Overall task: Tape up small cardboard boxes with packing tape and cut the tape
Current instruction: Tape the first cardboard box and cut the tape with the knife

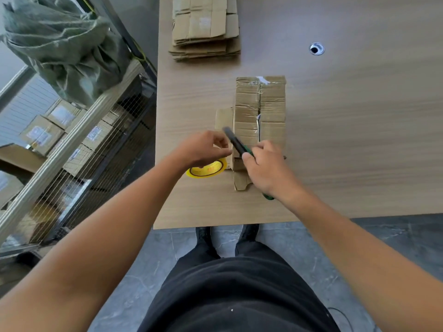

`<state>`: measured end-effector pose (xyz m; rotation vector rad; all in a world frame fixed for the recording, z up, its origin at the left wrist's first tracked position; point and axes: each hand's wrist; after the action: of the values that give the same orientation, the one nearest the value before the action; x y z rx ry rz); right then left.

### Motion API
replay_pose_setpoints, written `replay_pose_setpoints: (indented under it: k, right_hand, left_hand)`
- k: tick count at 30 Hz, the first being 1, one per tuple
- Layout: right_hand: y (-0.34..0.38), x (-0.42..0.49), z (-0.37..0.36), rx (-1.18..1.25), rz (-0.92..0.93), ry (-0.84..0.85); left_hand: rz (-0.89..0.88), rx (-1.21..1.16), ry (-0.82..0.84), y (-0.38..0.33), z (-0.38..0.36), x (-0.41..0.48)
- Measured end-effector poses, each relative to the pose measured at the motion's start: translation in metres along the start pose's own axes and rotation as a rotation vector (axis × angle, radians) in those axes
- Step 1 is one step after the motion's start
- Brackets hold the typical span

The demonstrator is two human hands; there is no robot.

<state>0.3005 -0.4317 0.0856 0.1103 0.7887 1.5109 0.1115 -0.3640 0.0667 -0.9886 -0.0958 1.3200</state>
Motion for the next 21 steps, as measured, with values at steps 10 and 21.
replay_pose_setpoints:
  k: [10, 21]
  right_hand:
    - [0.026, 0.004, -0.026, -0.067, -0.195, 0.016]
    - [0.056, 0.015, -0.038, -0.319, -0.321, 0.154]
  left_hand:
    - [-0.071, -0.155, 0.13, 0.058, 0.019, -0.017]
    - [-0.178, 0.128, 0.042, 0.074, 0.02, 0.003]
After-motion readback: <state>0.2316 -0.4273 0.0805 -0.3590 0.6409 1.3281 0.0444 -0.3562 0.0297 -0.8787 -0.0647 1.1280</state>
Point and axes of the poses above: each hand's wrist, its own x-axis towards the middle knuckle, its own z-axis out of the back of the hand, y = z × x, and after that the axes turned 7 degrees about -x, right-handed
